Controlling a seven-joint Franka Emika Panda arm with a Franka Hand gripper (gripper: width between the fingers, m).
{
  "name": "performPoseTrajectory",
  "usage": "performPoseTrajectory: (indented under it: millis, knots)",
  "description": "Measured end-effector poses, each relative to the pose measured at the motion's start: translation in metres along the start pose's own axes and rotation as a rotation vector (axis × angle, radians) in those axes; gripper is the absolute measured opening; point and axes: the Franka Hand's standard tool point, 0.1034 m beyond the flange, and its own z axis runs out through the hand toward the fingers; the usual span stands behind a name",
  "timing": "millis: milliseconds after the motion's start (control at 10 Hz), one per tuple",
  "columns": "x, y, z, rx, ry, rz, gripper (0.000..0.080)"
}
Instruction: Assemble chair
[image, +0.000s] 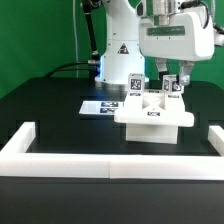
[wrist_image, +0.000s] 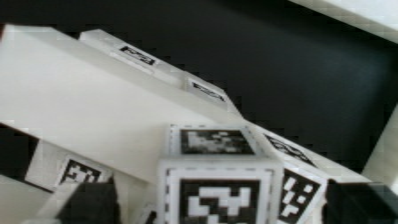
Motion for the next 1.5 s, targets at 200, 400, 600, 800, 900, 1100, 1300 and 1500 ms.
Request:
performPoseTrajectory:
  millis: [200, 400, 600, 800, 900, 1100, 1300, 1500]
  knots:
    - [-0.0001, 0.0, 0.0, -0.001, 0.001, -0.197, 0.0644]
    - [-0.0015, -0.0002, 0.0003, -0.001, 0.0, -0.33, 0.0648]
    - [-0.0017, -0.0002, 0.0004, -0.001, 0.0, -0.499, 0.0649]
    - [-0.002, -0.0003, 0.0004, -0.001, 0.0, -0.642, 0.0649]
    - [-0.0021, -0.0002, 0.0005, -0.002, 0.0, -0.713, 0.0649]
    - [-0.0021, -0.0002, 0.0005, -0.002, 0.0, -0.851, 0.0649]
    - [-0.0019, -0.0001, 0.0005, -0.006, 0.002, -0.971, 0.0649]
    - [-0.0018, 0.0, 0.0005, -0.008, 0.003, -1.03, 0.0649]
